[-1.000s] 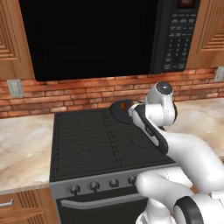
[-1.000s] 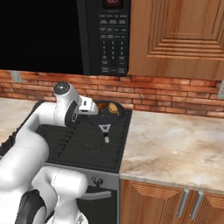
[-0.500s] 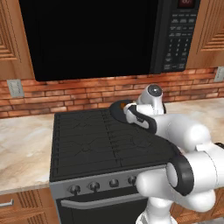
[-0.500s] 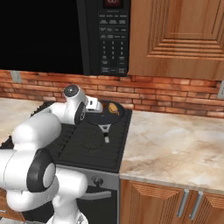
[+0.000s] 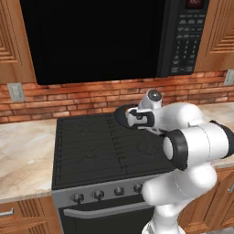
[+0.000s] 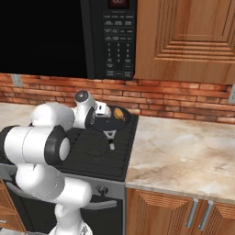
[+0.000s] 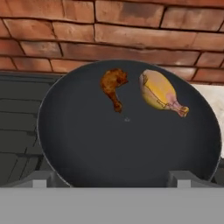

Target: Take the chicken drumsticks from the pan and place one on each plate on the dining counter.

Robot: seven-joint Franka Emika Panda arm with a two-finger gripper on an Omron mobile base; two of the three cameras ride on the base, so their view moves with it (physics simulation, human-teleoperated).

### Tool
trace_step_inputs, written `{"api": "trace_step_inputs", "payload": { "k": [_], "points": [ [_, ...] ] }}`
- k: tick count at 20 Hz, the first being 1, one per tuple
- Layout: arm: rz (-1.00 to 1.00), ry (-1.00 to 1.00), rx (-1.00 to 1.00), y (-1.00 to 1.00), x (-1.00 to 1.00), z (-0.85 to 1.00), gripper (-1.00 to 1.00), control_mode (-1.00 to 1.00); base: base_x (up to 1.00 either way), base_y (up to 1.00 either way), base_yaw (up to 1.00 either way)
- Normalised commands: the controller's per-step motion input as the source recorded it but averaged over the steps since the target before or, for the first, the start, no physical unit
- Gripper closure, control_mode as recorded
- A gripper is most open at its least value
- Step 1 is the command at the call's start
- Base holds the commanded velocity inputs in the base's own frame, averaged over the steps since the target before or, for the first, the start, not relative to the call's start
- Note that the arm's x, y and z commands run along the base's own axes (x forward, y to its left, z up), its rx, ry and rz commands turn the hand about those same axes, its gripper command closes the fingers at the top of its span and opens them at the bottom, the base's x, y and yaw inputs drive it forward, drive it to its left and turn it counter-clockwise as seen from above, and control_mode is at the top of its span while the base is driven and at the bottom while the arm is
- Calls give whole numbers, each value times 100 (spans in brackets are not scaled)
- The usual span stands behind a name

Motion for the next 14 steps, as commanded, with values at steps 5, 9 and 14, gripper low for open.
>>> {"api": "trace_step_inputs", "payload": {
  "k": [5, 9, 14],
  "points": [
    [0, 0, 0, 0, 52, -31, -100, -100, 0, 0, 0],
    [0, 0, 0, 0, 49, -29, -100, -100, 0, 0, 0],
    [0, 0, 0, 0, 44, -29, -100, -100, 0, 0, 0]
  ]
}}
